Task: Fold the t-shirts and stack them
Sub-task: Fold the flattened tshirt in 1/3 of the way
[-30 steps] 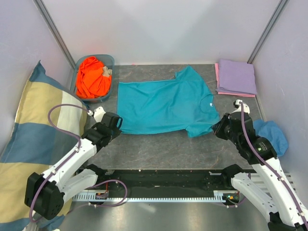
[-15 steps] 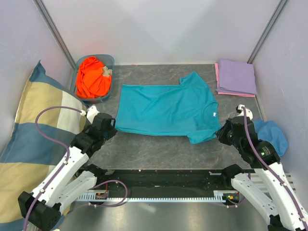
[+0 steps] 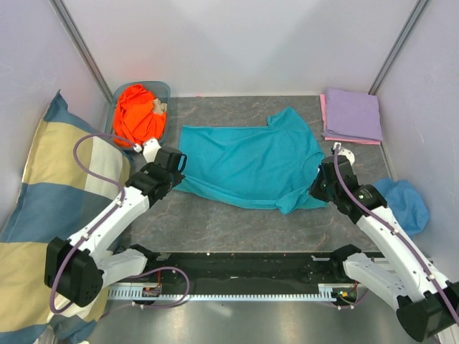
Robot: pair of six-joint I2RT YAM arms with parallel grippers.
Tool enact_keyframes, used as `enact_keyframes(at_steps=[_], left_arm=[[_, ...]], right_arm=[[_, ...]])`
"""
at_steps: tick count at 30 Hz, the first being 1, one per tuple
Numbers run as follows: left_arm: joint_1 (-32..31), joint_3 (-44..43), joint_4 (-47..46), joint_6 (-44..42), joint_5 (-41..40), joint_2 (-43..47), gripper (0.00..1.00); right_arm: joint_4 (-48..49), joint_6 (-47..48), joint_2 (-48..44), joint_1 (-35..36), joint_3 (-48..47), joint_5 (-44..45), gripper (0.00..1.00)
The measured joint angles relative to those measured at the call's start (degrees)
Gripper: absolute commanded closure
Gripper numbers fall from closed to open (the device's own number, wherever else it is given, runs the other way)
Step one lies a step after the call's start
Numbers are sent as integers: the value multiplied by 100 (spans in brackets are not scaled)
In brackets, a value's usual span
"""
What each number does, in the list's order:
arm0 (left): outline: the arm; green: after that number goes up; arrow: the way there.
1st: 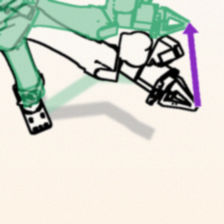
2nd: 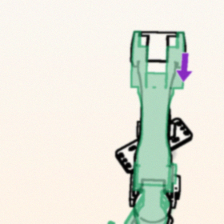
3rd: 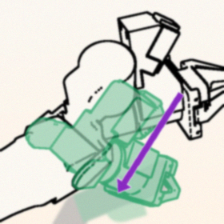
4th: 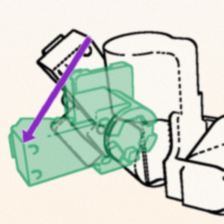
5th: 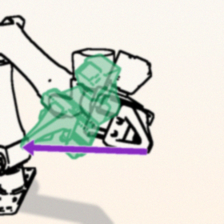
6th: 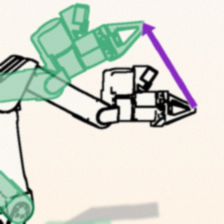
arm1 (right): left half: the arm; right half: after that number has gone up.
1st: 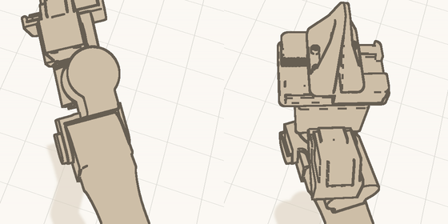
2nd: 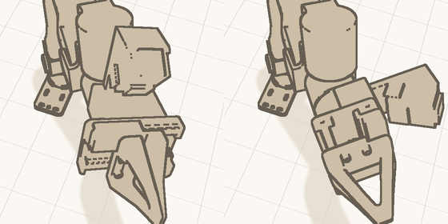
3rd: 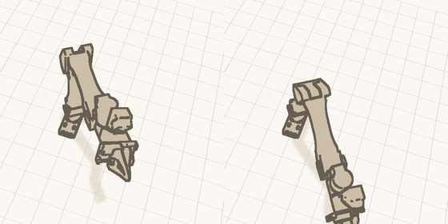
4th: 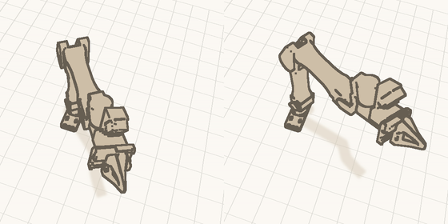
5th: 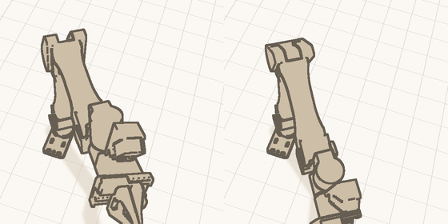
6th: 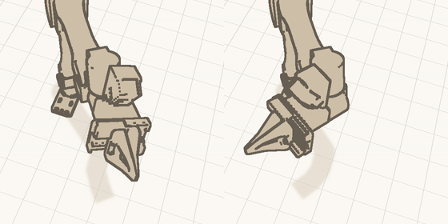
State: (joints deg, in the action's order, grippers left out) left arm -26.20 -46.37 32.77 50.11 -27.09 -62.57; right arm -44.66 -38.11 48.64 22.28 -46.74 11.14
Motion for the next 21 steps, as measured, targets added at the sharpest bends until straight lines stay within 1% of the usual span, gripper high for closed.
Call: enact_keyframes(at_steps=[5,10,17,21], left_arm=[[149,-264,-391,-72,2,-621,98],[306,-385,-697,-136,22,-1078,98],[564,-385,-835,-184,35,-1209,98],[603,-380,-955,-181,72,-1233,98]], right_arm=[[404,72,529,0,-11,98,100],[614,221,1062,-28,-166,256,100],[970,463,1709,-376,-407,332,100],[1104,581,1982,-531,-551,330,100]])
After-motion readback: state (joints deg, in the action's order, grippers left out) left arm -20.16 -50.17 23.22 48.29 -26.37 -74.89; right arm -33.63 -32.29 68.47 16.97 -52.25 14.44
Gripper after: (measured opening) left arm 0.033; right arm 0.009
